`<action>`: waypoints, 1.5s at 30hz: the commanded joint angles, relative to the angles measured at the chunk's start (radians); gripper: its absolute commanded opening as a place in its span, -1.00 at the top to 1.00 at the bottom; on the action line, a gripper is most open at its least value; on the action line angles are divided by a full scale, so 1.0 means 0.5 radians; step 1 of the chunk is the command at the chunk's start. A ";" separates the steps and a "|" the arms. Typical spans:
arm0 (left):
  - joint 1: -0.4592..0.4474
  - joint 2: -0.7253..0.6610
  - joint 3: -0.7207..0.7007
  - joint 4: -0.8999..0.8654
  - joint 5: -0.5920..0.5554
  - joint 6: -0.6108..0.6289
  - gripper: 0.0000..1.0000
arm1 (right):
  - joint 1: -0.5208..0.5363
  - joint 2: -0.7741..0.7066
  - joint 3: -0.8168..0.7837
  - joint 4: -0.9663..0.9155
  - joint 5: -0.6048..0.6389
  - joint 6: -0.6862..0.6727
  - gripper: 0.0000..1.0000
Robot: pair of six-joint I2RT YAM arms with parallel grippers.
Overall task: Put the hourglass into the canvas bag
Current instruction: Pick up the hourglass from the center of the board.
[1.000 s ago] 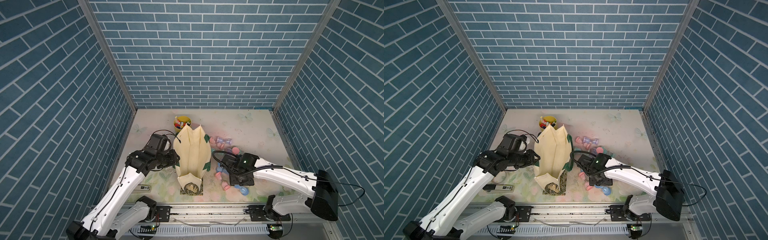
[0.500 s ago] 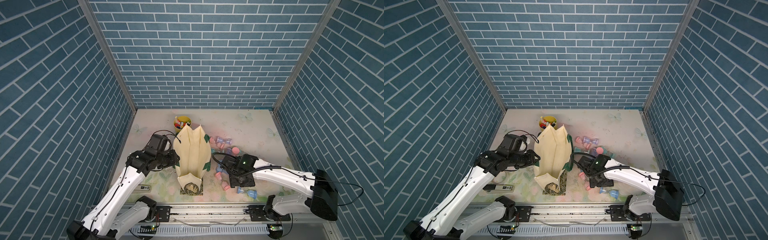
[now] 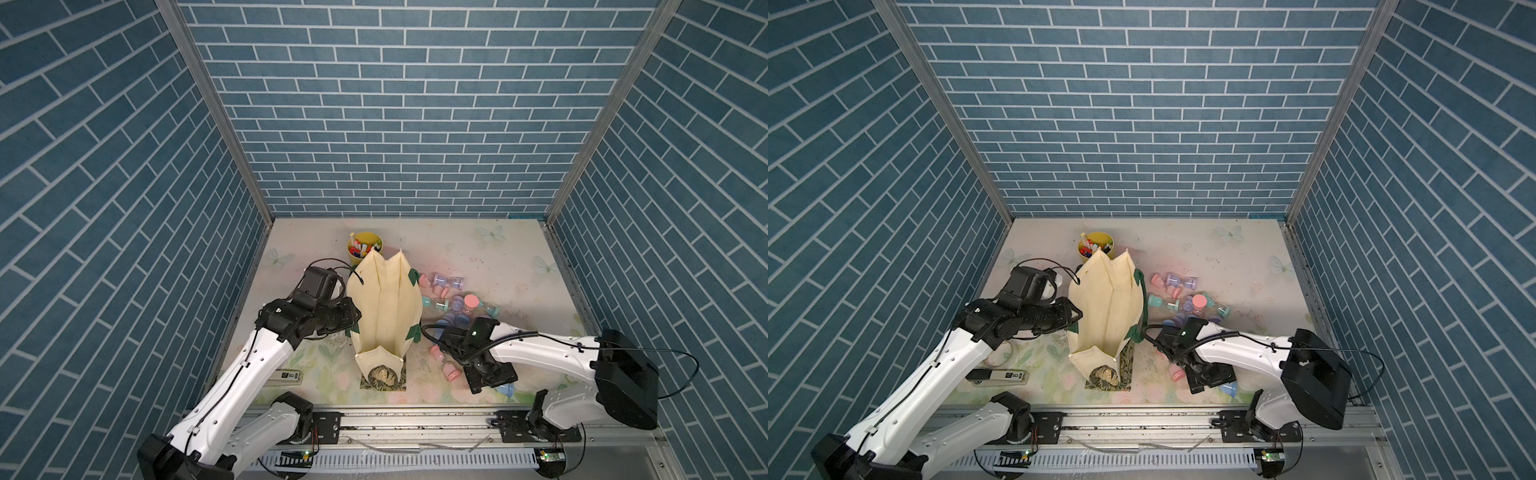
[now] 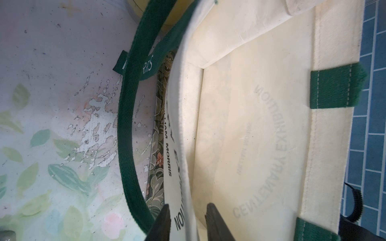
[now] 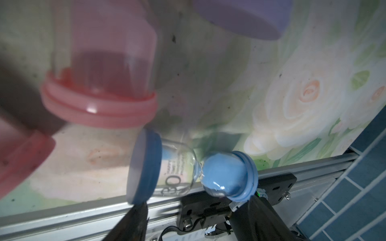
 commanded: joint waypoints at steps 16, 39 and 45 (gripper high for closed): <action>-0.007 0.060 -0.043 0.070 -0.032 -0.025 0.37 | -0.484 -0.005 -0.194 0.487 -0.008 -0.219 -0.20; 0.003 0.464 0.164 0.468 -0.076 -0.061 0.91 | -0.654 -0.144 -0.241 0.667 0.208 -0.197 0.59; 0.017 0.514 0.242 0.448 -0.092 0.017 0.87 | -0.656 -0.309 -0.246 0.628 0.260 -0.123 0.84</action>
